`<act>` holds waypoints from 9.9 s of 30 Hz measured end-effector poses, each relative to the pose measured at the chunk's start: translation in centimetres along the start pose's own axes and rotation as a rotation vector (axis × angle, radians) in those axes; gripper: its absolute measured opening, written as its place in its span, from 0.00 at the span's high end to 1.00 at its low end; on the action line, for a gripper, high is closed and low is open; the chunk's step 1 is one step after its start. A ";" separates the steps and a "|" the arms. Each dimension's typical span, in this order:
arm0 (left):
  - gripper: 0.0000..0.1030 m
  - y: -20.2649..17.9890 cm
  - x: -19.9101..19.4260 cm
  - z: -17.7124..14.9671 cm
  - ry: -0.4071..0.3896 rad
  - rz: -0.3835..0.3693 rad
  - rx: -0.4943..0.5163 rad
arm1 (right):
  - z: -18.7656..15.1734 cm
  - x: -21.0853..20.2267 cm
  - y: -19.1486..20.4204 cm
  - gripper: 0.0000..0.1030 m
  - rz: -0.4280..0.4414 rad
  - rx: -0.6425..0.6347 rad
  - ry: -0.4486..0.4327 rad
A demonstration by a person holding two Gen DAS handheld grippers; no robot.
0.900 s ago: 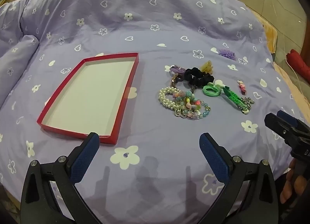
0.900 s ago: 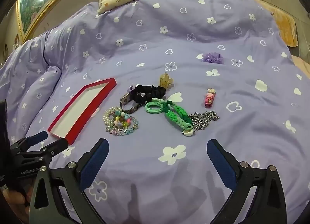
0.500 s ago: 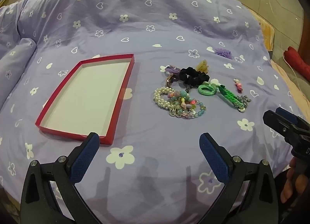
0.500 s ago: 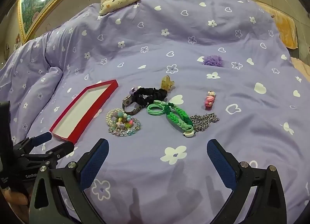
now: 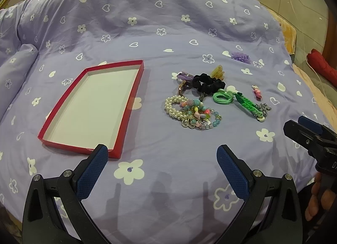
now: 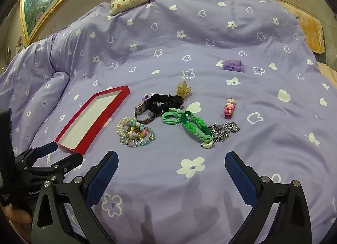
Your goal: Organize jewelry
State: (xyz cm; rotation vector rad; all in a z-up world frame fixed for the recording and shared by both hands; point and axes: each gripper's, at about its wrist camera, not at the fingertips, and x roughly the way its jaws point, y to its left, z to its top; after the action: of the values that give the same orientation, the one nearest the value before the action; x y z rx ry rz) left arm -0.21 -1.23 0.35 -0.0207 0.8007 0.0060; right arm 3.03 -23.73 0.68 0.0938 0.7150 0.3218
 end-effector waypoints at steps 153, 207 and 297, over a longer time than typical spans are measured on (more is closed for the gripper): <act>0.88 18.6 5.5 5.1 0.053 -0.169 -0.218 | 7.0 13.9 17.6 0.90 0.468 -0.158 0.185; 0.54 19.7 11.3 7.4 0.144 -0.080 -0.274 | 9.7 19.8 14.9 0.67 0.400 -0.076 0.239; 0.96 11.4 12.3 11.2 0.147 -0.217 -0.157 | 11.5 17.4 5.7 0.63 0.342 0.053 0.169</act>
State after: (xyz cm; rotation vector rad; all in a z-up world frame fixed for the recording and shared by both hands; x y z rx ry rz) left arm 16.24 10.36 -0.89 -0.2591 0.9403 -0.1395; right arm 21.43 -12.45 -0.53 0.2423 0.8757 0.6436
